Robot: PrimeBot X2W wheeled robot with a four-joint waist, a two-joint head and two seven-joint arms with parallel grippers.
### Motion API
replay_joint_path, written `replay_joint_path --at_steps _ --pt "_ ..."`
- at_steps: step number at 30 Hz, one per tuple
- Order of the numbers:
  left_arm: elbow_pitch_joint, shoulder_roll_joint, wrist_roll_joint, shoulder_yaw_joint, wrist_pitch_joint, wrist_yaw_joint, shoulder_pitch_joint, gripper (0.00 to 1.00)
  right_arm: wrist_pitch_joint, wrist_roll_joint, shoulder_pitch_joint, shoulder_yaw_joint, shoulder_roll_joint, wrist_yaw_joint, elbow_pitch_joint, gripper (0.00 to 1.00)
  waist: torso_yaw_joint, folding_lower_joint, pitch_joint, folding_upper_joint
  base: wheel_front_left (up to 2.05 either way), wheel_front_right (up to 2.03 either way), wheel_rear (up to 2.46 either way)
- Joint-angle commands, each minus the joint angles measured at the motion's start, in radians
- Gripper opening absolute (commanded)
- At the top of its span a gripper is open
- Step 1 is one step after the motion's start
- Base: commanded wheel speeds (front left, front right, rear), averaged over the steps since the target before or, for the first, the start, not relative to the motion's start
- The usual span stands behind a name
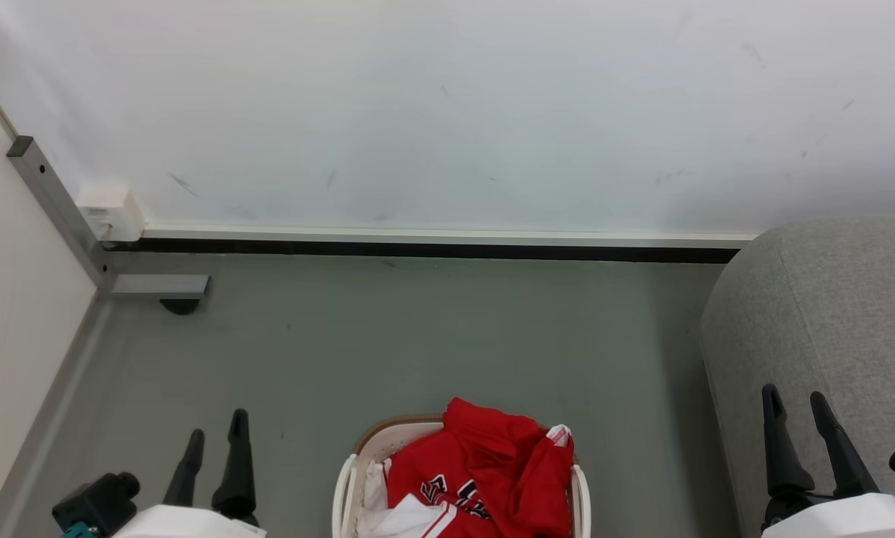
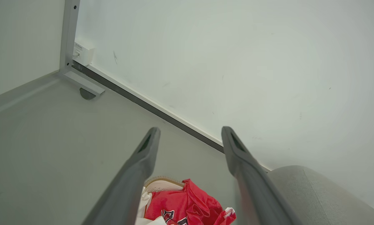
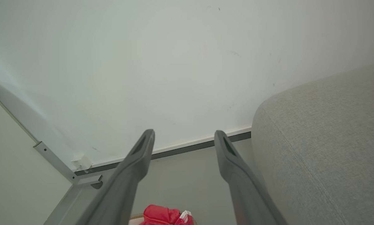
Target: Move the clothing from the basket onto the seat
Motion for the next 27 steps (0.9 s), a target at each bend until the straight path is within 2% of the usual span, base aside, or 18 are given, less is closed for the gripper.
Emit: replay_joint_path --at_steps 1,27 --pt "-0.014 0.017 0.043 -0.003 -0.015 0.005 0.002 1.0 -0.012 -0.038 0.001 -0.002 -0.003 -0.001 -0.004 1.0 0.0 0.0 0.0 -0.0001 0.0 0.0 0.0" --pt "-0.059 0.053 0.295 -0.045 -0.08 0.037 0.033 1.0 -0.076 -0.224 0.014 -0.046 0.023 -0.001 0.035 1.0 -0.004 0.0 0.006 -0.0001 0.0 0.0 0.0"
